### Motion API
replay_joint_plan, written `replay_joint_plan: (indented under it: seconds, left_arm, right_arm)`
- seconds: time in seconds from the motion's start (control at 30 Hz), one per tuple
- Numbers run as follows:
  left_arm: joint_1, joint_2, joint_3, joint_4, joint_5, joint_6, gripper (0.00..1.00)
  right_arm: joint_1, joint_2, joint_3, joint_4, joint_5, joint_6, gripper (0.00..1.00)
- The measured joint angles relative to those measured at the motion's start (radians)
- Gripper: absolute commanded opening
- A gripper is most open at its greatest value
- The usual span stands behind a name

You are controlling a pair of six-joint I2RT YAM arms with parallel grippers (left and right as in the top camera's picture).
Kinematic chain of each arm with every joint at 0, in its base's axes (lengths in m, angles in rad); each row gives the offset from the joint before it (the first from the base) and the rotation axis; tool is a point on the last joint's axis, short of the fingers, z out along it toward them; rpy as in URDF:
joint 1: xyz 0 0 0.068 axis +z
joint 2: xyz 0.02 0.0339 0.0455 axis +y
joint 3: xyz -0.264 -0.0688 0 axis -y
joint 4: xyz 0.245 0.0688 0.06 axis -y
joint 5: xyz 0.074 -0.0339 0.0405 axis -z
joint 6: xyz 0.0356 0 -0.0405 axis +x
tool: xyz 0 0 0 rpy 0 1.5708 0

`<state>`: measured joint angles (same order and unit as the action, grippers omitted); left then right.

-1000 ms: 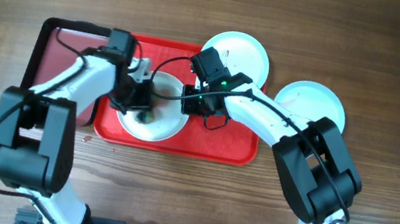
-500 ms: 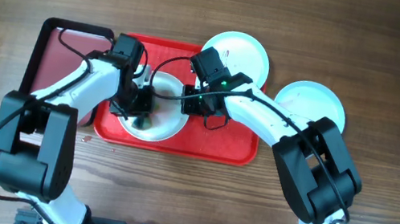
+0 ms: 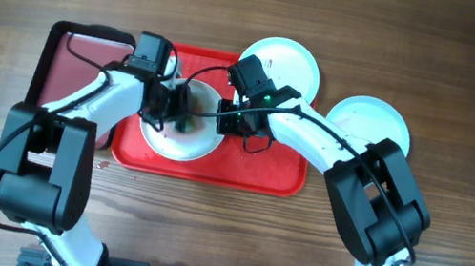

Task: Clean dirty plates on tray and stack at the side
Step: 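Scrub the held plate with the sponge in the left gripper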

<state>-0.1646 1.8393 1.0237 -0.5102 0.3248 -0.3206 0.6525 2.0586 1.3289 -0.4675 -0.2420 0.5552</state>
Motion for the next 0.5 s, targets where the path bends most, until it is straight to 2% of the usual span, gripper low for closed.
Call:
replay_joint_plan:
  seconds: [0.07, 0.13, 0.2, 0.27, 0.3, 0.4, 0.5]
  left_arm:
    - [-0.014, 0.0, 0.002, -0.092, 0.052, 0.09, 0.04]
    - [-0.013, -0.002, 0.005, -0.153, 0.035, 0.136, 0.04]
    - [-0.019, -0.017, 0.012, -0.194, -0.108, 0.111, 0.04]
    - [-0.02, -0.028, 0.013, -0.192, -0.336, 0.019, 0.04]
    - [-0.023, -0.028, 0.014, -0.178, -0.394, -0.017, 0.04]
    - [-0.029, -0.027, 0.01, -0.118, -0.525, -0.079, 0.04]
    - [-0.042, -0.026, 0.003, -0.077, -0.555, -0.095, 0.04]
  right_arm:
    - [0.0, 0.0, 0.0, -0.002, -0.001, -0.003, 0.04]
    - [0.0, 0.0, 0.0, -0.002, -0.002, -0.004, 0.05]
    - [0.0, 0.0, 0.0, -0.001, -0.002, -0.004, 0.04]
    - [0.0, 0.0, 0.0, 0.001, -0.005, -0.004, 0.04]
    - [0.004, 0.001, 0.0, 0.009, -0.014, -0.004, 0.04]
    - [0.014, 0.001, 0.0, 0.014, -0.02, -0.003, 0.04]
    - [0.014, 0.002, 0.002, 0.018, -0.023, -0.003, 0.04]
